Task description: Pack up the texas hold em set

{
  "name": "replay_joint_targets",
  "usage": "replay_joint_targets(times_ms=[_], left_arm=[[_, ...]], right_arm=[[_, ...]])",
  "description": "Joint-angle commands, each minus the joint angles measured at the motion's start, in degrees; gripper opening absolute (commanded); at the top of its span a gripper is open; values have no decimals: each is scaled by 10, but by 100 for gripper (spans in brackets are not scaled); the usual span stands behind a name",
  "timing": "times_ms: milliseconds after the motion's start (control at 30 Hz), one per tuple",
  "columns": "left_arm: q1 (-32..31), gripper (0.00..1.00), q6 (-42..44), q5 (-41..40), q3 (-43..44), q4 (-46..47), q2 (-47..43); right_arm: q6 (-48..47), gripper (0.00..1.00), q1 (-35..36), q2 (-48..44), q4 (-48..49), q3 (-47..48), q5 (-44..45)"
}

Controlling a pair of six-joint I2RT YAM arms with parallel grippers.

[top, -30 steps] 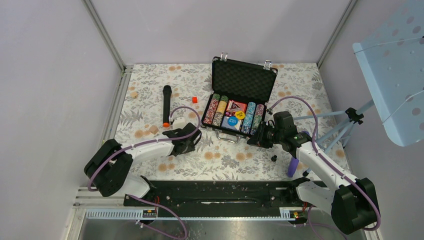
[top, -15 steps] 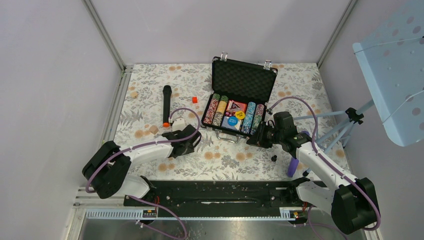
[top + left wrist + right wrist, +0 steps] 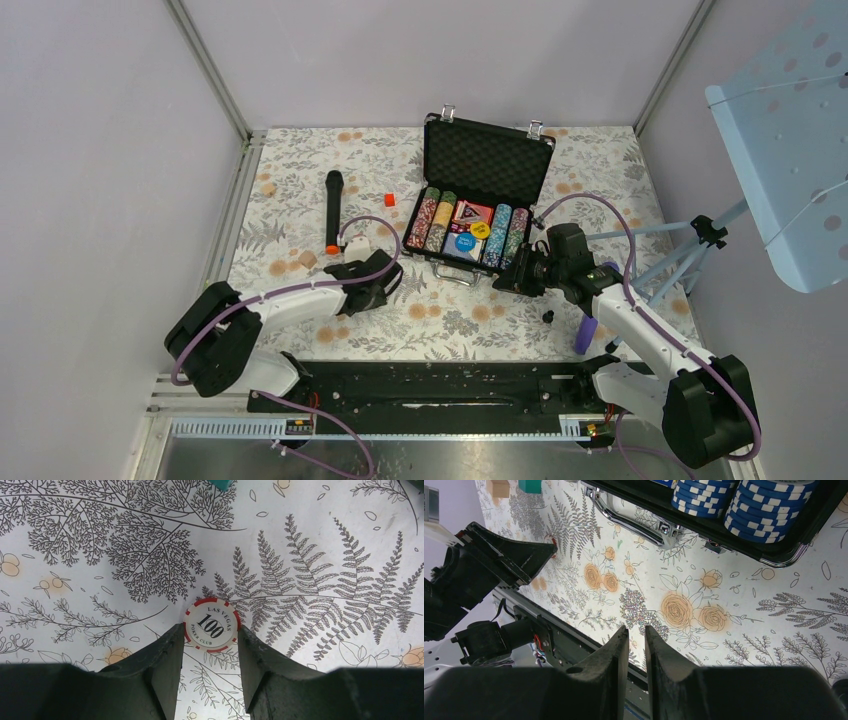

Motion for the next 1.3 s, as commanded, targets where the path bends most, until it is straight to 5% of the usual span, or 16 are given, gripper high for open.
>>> replay_joint_targets(times_ms=[0, 633, 1267], left_arm=[[-4, 41, -1, 40, 4, -48, 14], [-1, 41, 48, 19, 138, -96, 42], [32, 59, 35, 51, 33, -37, 11]], right_arm=[[4, 25, -4, 0, 15, -2, -8], [2, 25, -4, -4, 11, -3, -8], [1, 26, -4, 4, 13, 0, -11]])
